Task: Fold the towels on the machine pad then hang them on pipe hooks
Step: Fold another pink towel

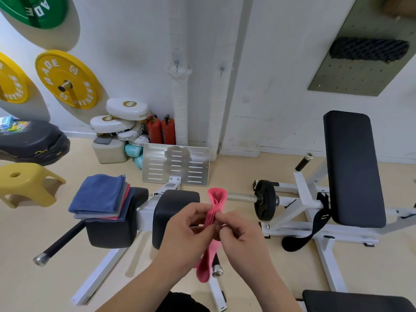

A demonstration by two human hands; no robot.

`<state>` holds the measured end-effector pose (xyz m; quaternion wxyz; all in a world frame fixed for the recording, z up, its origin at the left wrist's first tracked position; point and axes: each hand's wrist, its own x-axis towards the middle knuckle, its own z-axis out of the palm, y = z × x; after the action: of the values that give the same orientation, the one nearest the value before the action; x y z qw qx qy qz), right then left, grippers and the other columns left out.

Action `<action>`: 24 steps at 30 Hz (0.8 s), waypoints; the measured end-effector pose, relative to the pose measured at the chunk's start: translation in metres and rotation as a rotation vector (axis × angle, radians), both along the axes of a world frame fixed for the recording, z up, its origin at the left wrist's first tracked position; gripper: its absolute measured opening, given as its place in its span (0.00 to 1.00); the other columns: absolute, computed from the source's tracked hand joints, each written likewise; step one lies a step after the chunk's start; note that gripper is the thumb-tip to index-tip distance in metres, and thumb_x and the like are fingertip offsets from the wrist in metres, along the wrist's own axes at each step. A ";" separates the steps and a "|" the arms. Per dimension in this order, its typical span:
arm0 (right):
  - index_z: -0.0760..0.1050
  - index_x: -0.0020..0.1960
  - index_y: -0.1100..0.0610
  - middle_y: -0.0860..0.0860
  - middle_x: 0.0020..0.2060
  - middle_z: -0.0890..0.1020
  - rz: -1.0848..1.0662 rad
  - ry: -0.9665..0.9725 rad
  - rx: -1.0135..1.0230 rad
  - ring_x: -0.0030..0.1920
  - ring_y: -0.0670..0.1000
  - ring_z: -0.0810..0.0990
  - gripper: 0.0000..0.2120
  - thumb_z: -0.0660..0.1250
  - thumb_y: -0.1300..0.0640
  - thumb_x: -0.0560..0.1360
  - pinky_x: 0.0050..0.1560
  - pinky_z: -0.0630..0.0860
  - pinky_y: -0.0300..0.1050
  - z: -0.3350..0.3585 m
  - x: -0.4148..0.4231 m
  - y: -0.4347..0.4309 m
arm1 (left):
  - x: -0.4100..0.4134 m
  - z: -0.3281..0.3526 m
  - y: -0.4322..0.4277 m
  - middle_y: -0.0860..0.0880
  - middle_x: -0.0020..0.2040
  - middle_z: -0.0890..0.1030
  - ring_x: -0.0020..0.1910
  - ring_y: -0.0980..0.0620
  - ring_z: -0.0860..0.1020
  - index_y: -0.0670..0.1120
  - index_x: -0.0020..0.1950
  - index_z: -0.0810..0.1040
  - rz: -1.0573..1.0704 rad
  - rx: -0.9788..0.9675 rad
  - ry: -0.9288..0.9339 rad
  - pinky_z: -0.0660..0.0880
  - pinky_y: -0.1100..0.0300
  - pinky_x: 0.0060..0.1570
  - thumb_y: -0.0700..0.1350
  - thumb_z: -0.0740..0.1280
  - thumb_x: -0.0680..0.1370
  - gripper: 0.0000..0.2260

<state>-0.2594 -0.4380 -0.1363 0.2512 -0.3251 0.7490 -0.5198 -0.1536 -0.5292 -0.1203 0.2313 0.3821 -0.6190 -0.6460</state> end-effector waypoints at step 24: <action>0.71 0.46 0.46 0.42 0.38 0.80 0.088 0.379 0.098 0.39 0.44 0.79 0.07 0.64 0.47 0.82 0.40 0.77 0.44 0.035 -0.061 0.009 | 0.001 -0.039 -0.030 0.56 0.31 0.71 0.31 0.58 0.68 0.47 0.38 0.74 -0.588 -0.396 -0.397 0.66 0.63 0.34 0.47 0.71 0.69 0.07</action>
<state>-0.3208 -0.4286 -0.1009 0.1435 -0.4368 0.7925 -0.4007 -0.1530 -0.5596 -0.1597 -0.0180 0.2542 -0.8469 -0.4666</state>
